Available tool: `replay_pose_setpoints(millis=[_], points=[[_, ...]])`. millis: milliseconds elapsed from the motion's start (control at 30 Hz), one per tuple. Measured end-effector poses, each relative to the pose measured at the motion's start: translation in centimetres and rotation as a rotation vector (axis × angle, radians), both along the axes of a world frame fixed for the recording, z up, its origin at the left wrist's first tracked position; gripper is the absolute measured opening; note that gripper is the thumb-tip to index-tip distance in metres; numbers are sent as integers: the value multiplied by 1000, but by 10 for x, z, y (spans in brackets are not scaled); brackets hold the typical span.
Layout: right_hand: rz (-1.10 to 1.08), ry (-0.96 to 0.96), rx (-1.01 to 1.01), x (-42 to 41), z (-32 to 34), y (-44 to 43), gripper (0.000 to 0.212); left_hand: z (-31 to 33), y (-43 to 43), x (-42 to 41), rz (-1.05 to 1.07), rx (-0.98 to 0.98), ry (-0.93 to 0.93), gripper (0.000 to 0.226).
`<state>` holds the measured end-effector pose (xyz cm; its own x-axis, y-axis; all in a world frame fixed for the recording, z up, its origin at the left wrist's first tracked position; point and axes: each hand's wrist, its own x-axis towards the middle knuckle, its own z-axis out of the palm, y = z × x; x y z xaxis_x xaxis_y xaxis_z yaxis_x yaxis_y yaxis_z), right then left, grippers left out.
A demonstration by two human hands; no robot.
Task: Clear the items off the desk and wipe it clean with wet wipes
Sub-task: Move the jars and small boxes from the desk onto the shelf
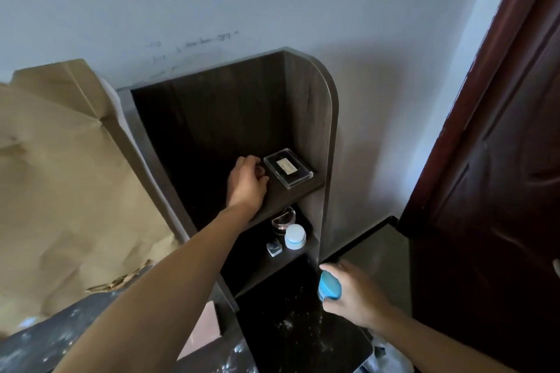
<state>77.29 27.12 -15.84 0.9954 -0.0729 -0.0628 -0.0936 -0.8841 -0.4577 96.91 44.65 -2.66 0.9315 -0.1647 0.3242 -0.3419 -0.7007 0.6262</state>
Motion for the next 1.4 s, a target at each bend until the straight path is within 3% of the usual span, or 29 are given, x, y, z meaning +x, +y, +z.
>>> replay_pose_setpoints(millis=[233,500,900,1233,1400], points=[[225,0,4,56,0,19,70,4,14,-25,19,49,-92,30],[507,-43,-45,128,-5,71,63,-24,47,-100,149,274,-219,26],[619,81,-94,189,-51,112,76,-50,61,-149,195,530,-197,56],[647,-152,-230,185,-41,101,70,-51,57,-159,266,471,-178,46],[656,-454,23,156,-32,94,34,-71,84,-191,297,435,-108,39]])
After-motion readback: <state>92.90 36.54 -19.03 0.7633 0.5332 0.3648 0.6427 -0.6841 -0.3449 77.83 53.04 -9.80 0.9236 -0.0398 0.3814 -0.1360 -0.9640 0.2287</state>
